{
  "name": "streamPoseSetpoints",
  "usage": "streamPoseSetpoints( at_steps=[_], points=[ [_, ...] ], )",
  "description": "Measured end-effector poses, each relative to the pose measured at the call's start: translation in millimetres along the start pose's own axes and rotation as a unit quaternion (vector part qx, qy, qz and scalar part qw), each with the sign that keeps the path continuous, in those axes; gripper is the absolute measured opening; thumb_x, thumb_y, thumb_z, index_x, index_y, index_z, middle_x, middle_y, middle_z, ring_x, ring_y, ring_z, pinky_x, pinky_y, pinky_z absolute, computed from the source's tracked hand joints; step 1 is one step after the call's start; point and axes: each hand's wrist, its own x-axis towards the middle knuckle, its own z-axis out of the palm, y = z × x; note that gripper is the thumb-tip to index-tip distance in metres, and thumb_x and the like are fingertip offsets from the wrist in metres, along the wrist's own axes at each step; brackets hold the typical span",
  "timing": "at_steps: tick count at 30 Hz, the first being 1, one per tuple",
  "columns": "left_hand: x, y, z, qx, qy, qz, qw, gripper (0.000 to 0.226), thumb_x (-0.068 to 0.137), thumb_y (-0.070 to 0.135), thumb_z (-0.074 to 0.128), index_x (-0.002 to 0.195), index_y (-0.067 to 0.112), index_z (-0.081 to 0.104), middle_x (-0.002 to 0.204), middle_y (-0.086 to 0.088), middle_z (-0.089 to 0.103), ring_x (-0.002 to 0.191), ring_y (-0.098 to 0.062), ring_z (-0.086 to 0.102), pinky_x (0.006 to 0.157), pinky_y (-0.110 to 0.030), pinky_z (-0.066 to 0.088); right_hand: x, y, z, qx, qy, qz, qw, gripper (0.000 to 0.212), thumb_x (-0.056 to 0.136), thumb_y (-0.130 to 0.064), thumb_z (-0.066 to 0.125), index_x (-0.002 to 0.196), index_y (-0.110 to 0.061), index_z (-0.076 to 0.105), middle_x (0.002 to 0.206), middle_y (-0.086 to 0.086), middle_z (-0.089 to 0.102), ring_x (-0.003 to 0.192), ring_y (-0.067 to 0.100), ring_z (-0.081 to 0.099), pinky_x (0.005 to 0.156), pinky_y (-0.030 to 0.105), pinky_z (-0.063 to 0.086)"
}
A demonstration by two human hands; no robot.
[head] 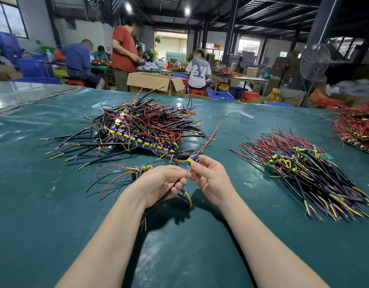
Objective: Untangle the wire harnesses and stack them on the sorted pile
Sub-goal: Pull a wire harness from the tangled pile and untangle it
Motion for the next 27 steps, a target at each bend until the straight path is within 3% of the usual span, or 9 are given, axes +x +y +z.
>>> streamPoseSetpoints(
  at_steps=[4,7,10,13,20,23,27],
  points=[
    [1.0,-1.1,4.0,-0.079,-0.001,-0.014,0.997,0.019,0.090,0.003,0.050,0.075,0.006,0.061,0.052,0.001,0.059,0.039,-0.002,0.051,0.034,-0.010,0.038,-1.8,-0.3,1.8,0.026,-0.003,0.004,1.000,0.019,0.087,0.010,0.046,0.080,-0.005,0.055,0.052,-0.004,0.060,0.043,0.007,0.057,0.050,0.017,0.050],
    [4.1,-2.4,12.3,0.056,0.067,0.075,0.993,0.025,0.091,0.003,0.050,0.070,0.011,0.061,0.050,0.004,0.056,0.037,-0.001,0.042,0.032,-0.011,0.024,-1.3,-1.3,0.2,0.012,0.012,0.007,1.000,0.017,0.087,0.009,0.048,0.083,-0.007,0.053,0.058,0.000,0.062,0.048,0.009,0.059,0.053,0.018,0.050],
    [5.1,-4.8,12.7,0.201,0.146,0.184,0.951,0.024,0.090,0.014,0.057,0.068,0.013,0.065,0.041,0.011,0.048,0.034,0.000,0.032,0.035,-0.011,0.021,0.2,-2.5,2.0,0.010,0.023,0.026,0.999,0.020,0.087,0.007,0.049,0.083,-0.013,0.051,0.062,-0.002,0.063,0.053,0.007,0.062,0.051,0.016,0.046],
    [5.4,-6.0,8.9,0.285,0.185,0.231,0.911,0.023,0.087,0.015,0.058,0.066,0.016,0.066,0.038,0.009,0.040,0.034,-0.003,0.032,0.036,-0.012,0.023,-0.5,-3.9,5.0,-0.012,0.021,0.056,0.998,0.014,0.089,-0.005,0.052,0.081,-0.016,0.055,0.059,-0.003,0.063,0.053,0.007,0.061,0.048,0.017,0.044],
    [4.1,-6.0,6.6,0.198,0.088,0.138,0.966,0.029,0.091,0.019,0.055,0.064,0.021,0.064,0.048,0.010,0.041,0.040,-0.002,0.029,0.038,-0.011,0.017,-0.9,-6.8,2.3,0.022,0.041,0.096,0.994,0.017,0.091,-0.008,0.049,0.076,-0.012,0.055,0.052,-0.003,0.062,0.046,0.008,0.061,0.044,0.014,0.042],
    [5.2,-7.6,7.3,0.178,0.082,0.139,0.971,0.030,0.092,0.018,0.055,0.063,0.020,0.065,0.046,0.012,0.041,0.040,-0.002,0.028,0.038,-0.012,0.016,-2.3,-6.3,1.8,0.051,0.036,0.117,0.991,0.019,0.093,-0.010,0.045,0.076,-0.013,0.054,0.051,-0.002,0.062,0.047,0.008,0.061,0.041,0.014,0.042],
    [6.4,-8.8,9.9,0.182,0.106,0.159,0.965,0.030,0.094,0.018,0.051,0.066,0.017,0.062,0.040,0.013,0.040,0.035,0.000,0.027,0.035,-0.011,0.017,-2.1,-3.8,3.3,0.027,0.024,0.084,0.996,0.018,0.095,-0.013,0.044,0.079,-0.013,0.053,0.054,-0.001,0.064,0.047,0.007,0.059,0.043,0.016,0.044]
  ],
)
